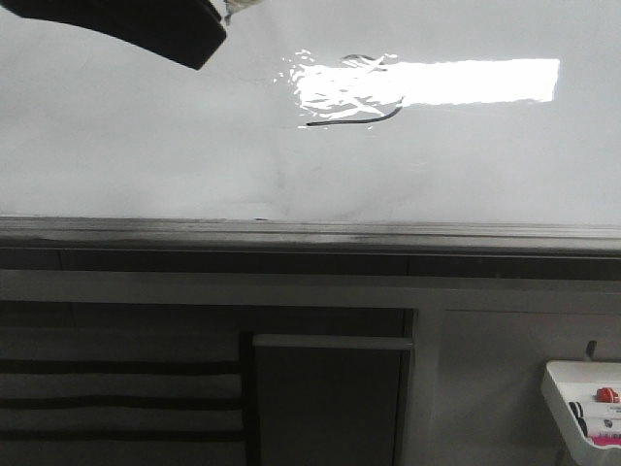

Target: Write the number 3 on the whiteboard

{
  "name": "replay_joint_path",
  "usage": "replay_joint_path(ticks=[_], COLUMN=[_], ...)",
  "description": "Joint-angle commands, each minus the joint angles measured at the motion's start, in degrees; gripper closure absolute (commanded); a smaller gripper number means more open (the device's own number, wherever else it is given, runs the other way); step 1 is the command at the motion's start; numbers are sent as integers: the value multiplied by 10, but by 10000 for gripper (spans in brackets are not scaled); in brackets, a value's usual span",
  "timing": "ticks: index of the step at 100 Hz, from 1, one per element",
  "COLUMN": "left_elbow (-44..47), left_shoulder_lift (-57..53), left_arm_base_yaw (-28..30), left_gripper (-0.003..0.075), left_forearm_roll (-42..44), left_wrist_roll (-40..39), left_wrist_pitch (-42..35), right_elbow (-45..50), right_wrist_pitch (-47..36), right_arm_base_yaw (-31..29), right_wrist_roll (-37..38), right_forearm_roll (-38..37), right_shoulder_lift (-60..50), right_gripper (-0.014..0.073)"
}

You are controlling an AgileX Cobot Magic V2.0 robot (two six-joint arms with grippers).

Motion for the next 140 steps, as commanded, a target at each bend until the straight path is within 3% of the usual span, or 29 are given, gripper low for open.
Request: replay_joint_path(ticks=[1, 22, 38, 45, 95, 140], left_elbow=[-15, 36, 89, 100, 83, 83], left_shoulder_lift=[-11, -11, -9, 0, 56, 56], left_arm_base_yaw=[28, 137, 195, 198, 198, 198], left_gripper=[739, 739, 739, 739, 729, 491], left_forearm_roll=[-21, -34, -169, -212, -226, -226], left_wrist_roll=[-36, -117, -124, -124, -122, -122], left_wrist_pitch=[-36, -92, -209, -248, -345, -344], right_elbow=[-22, -18, 6, 17, 59, 59], right_wrist_pitch=[-16, 13, 16, 16, -5, -16], right_arm_base_yaw=[-32, -120, -143, -143, -143, -143], right_wrist_roll=[104, 181, 181, 181, 181, 181], right_forearm_roll=[-62, -73, -73, -73, -73, -73], right_shoulder_lift=[-48, -114, -136, -137, -137, -137], right_gripper=[342, 342, 342, 342, 342, 342])
